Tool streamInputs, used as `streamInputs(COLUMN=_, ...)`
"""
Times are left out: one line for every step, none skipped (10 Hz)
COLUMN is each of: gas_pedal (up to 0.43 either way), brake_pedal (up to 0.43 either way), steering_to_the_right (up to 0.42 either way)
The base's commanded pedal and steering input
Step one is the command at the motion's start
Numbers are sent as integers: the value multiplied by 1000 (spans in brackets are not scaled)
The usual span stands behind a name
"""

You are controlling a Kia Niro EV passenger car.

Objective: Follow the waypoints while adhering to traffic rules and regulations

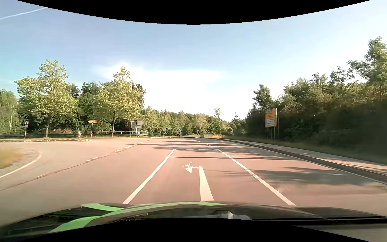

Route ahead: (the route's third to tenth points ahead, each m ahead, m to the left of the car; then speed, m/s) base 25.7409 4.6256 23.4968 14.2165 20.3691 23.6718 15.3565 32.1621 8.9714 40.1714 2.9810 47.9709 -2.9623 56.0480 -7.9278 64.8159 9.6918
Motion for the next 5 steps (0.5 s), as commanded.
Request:
streamInputs(gas_pedal=0, brake_pedal=159, steering_to_the_right=-26)
streamInputs(gas_pedal=0, brake_pedal=165, steering_to_the_right=-25)
streamInputs(gas_pedal=0, brake_pedal=177, steering_to_the_right=-26)
streamInputs(gas_pedal=0, brake_pedal=183, steering_to_the_right=-26)
streamInputs(gas_pedal=0, brake_pedal=195, steering_to_the_right=-27)
